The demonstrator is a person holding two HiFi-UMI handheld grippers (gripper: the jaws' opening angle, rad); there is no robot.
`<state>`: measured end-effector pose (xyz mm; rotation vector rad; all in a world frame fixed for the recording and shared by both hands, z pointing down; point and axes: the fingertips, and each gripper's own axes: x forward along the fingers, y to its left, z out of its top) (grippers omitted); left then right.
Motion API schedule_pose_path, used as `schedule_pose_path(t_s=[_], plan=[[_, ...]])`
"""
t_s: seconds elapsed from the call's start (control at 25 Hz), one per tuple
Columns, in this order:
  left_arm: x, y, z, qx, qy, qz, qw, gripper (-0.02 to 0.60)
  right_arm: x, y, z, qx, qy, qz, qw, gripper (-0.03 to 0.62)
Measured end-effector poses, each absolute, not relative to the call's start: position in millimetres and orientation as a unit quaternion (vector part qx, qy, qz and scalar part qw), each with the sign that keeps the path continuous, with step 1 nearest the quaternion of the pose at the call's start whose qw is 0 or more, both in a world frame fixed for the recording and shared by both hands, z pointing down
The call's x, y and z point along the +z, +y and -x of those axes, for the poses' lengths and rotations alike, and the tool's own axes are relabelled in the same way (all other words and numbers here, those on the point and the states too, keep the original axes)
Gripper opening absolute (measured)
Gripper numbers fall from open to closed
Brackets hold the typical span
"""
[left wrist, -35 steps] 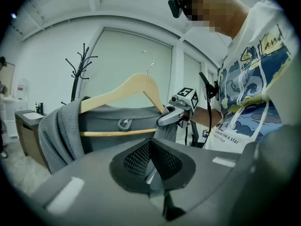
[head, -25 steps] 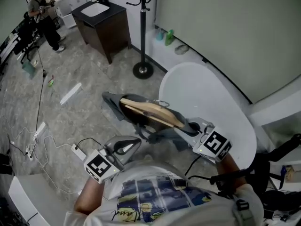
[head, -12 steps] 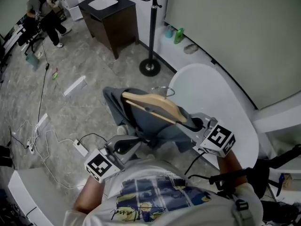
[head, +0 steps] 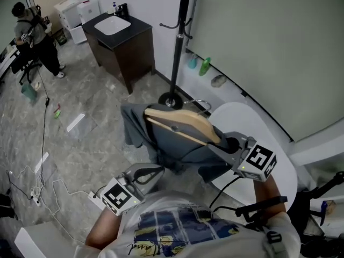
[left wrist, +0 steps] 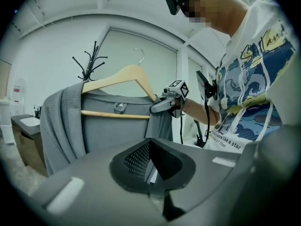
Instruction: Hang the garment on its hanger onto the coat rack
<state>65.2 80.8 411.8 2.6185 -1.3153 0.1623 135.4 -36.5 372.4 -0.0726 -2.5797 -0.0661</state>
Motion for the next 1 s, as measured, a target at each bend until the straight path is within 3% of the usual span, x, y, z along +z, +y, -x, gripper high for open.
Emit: schedule_pose_path(t_s=[0.36, 1.0], plan=[[405.6, 38.4, 46.9, 0.070, -0.431, -0.896, 0.087, 0.002, 318.8, -145.8, -21.7, -0.029, -0.969, -0.018, 0.244, 0.008], [393.3, -106.1, 131.3, 0.049, -0.492, -0.865, 0.089, 0.002, 275.6, -412.2, 98.5, -0.026, -0.967, -0.041, 0.251, 0.008]])
